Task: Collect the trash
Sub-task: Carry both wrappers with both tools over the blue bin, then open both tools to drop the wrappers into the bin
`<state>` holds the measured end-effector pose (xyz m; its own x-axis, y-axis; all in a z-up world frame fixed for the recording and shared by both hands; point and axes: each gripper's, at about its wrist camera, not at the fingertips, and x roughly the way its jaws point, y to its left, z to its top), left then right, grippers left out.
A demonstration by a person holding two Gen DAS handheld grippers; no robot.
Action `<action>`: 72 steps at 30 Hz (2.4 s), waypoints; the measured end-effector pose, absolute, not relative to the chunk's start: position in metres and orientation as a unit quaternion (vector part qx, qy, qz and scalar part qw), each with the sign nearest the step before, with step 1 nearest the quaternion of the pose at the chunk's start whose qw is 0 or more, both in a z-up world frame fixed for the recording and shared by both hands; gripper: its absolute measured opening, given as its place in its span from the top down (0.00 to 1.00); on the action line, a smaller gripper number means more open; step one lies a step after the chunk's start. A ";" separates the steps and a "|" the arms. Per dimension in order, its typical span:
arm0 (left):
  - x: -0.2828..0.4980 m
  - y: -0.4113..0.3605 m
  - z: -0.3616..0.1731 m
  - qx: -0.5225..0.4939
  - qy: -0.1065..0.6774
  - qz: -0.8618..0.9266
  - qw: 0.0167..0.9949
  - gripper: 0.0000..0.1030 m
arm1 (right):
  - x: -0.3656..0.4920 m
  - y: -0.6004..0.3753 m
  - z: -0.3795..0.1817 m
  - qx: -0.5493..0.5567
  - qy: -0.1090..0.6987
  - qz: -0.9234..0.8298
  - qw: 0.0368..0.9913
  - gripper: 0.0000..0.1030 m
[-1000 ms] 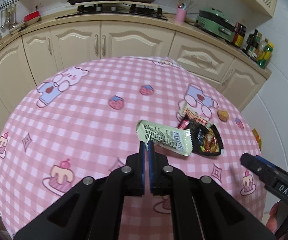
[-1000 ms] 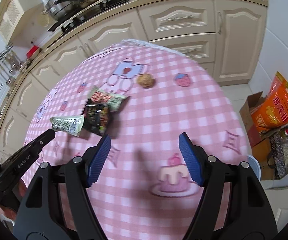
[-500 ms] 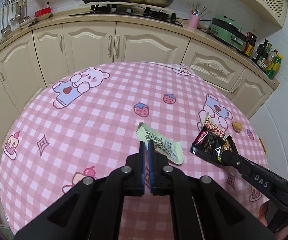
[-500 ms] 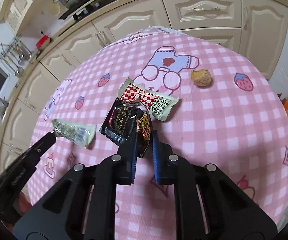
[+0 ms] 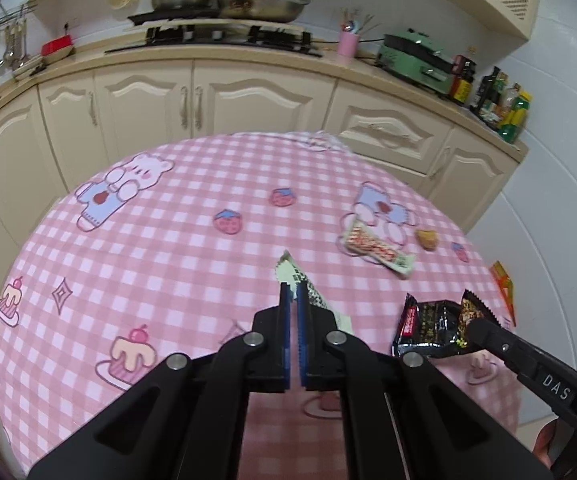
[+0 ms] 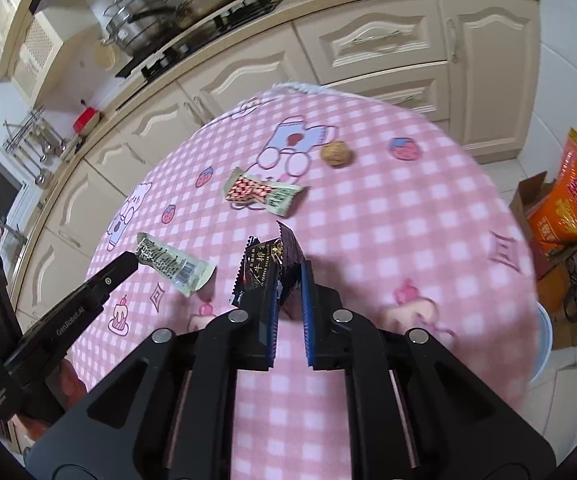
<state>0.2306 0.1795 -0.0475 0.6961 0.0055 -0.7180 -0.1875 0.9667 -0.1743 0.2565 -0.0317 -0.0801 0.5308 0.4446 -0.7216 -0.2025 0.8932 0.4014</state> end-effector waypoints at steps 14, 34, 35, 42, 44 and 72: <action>0.207 0.091 -0.025 -0.068 0.369 -0.055 0.925 0.97 | 0.210 -0.129 -0.070 0.199 0.414 0.104 0.882 0.90; 0.191 -0.079 -0.038 0.025 0.398 -0.177 0.900 0.97 | 0.136 -0.283 -0.110 0.297 0.401 -0.025 0.866 0.90; 0.191 -0.089 -0.040 0.031 0.402 -0.181 0.897 0.97 | 0.132 -0.289 -0.113 0.302 0.401 -0.027 0.865 0.90; 0.193 -0.148 -0.065 0.069 0.432 -0.207 0.875 0.97 | 0.114 -0.329 -0.134 0.322 0.405 -0.056 0.854 0.90; 0.193 -0.161 -0.074 0.078 0.440 -0.212 0.869 0.97 | 0.111 -0.341 -0.141 0.328 0.410 -0.063 0.848 0.90; 0.235 -0.213 -0.162 0.131 0.512 -0.173 0.831 0.41 | 0.141 -0.399 -0.201 0.384 0.454 -0.093 0.799 0.32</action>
